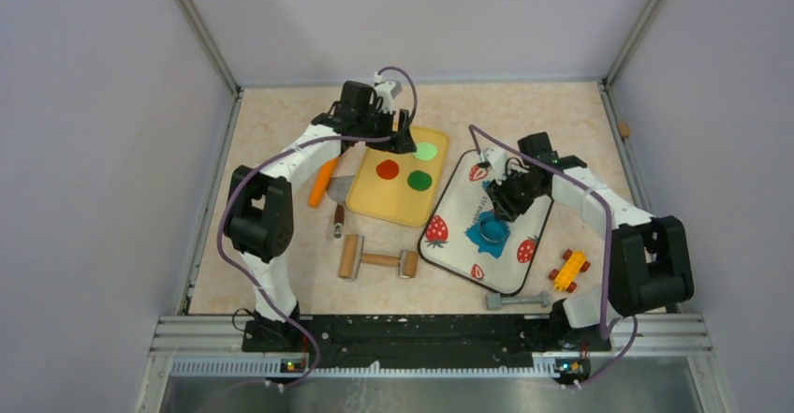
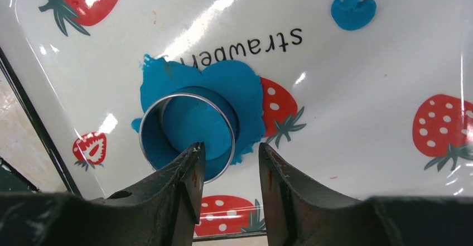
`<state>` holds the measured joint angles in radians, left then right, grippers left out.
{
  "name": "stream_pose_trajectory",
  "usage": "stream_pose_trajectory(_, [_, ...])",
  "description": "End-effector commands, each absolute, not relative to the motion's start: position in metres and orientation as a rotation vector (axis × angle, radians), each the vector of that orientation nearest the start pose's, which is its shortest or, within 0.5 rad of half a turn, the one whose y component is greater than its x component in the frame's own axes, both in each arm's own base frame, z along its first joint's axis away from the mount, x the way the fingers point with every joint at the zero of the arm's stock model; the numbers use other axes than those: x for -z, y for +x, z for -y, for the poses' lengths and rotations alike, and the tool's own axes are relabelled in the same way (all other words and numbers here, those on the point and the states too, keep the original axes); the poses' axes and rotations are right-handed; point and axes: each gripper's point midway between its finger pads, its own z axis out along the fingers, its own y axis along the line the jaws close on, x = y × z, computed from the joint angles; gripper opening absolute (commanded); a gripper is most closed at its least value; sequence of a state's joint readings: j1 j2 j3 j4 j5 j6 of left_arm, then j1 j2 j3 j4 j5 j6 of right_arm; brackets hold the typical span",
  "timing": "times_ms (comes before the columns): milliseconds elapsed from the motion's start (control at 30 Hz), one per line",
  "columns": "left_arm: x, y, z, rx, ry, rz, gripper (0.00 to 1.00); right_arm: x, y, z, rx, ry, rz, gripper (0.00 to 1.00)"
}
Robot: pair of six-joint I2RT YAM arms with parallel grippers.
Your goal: Roll out the dumpling wrappers from the dough
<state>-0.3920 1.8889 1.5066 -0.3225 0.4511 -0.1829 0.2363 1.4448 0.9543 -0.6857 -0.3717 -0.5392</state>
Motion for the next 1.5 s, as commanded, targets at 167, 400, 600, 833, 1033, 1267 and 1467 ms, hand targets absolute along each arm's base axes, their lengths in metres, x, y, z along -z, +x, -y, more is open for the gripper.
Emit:
stream_pose_trajectory(167, [-0.18,0.435,0.257,0.748,0.482,-2.192,0.76,-0.058,0.272,-0.119,-0.37,-1.195,-2.428,0.33])
stream_pose_trajectory(400, [-0.182,0.439,0.256,0.741,0.481,-2.184,0.77,-0.053,0.266,-0.117,-0.351,-1.248,-2.439,0.23])
stream_pose_trajectory(600, [-0.182,0.44,0.255,0.737,0.48,-2.182,0.77,-0.057,0.26,-0.12,-0.364,-1.295,-2.431,0.08])
stream_pose_trajectory(833, [-0.183,0.441,0.254,0.73,0.483,-2.179,0.77,-0.079,0.262,-0.127,-0.377,-1.31,-2.385,0.0])
stream_pose_trajectory(1033, [-0.179,0.44,0.251,0.728,0.479,-2.187,0.77,-0.112,0.273,-0.133,-0.371,-1.298,-2.322,0.0])
stream_pose_trajectory(1267, [-0.177,0.438,0.255,0.754,0.487,-2.188,0.77,-0.101,0.268,-0.131,-0.392,-1.322,-2.361,0.26])
stream_pose_trajectory(1467, [-0.178,0.439,0.253,0.735,0.49,-2.187,0.77,-0.075,0.259,-0.127,-0.391,-1.326,-2.397,0.4])
